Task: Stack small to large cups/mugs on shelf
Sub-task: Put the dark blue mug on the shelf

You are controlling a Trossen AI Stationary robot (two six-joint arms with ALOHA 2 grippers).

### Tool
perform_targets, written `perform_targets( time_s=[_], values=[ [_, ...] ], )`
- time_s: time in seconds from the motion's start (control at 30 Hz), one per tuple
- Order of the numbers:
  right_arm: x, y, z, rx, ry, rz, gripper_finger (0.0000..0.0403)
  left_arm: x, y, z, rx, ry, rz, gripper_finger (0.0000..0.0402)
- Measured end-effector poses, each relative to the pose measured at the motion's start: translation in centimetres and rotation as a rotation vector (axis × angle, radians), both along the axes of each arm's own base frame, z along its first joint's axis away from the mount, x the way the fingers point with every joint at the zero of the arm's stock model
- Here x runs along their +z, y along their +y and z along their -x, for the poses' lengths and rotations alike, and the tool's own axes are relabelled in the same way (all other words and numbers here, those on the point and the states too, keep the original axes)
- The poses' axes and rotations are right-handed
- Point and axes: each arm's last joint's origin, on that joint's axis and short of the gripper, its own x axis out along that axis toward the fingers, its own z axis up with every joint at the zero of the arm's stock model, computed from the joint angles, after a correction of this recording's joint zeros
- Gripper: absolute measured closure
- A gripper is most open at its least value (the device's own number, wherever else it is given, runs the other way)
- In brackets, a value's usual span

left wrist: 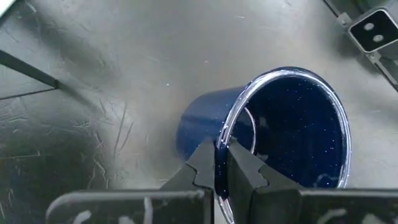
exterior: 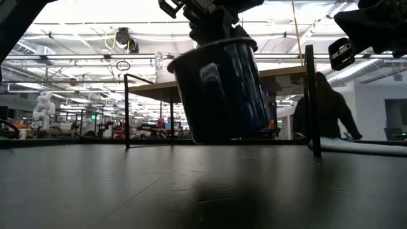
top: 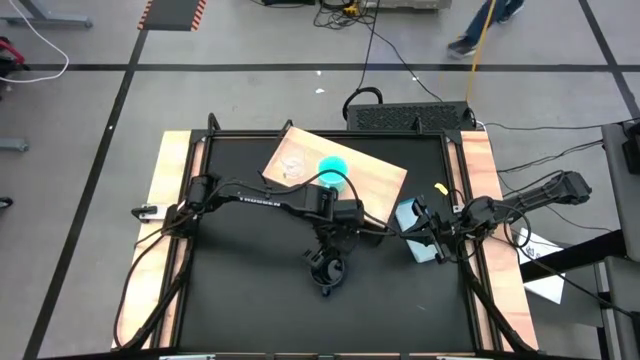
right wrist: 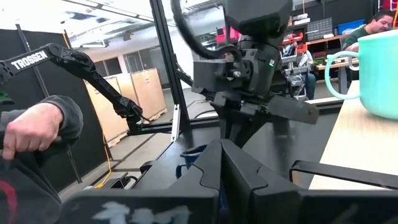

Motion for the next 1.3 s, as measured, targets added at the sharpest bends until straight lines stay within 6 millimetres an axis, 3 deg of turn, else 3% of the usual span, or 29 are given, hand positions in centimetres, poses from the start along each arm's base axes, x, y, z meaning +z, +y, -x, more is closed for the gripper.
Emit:
perform_targets(
  time_s=[0.6,1.3],
  values=[
    [0.0,0.0,0.0,0.000,0.000,0.000,0.0403,-2.5,1.2,-0.1,0.056,0.006,0.017,0.0385],
    [0.0,0.0,0.0,0.000,0.001,0.000,0.0403,-2.5,1.1,-0.5,0.072,-0.040,0.023,0.0385]
  ],
)
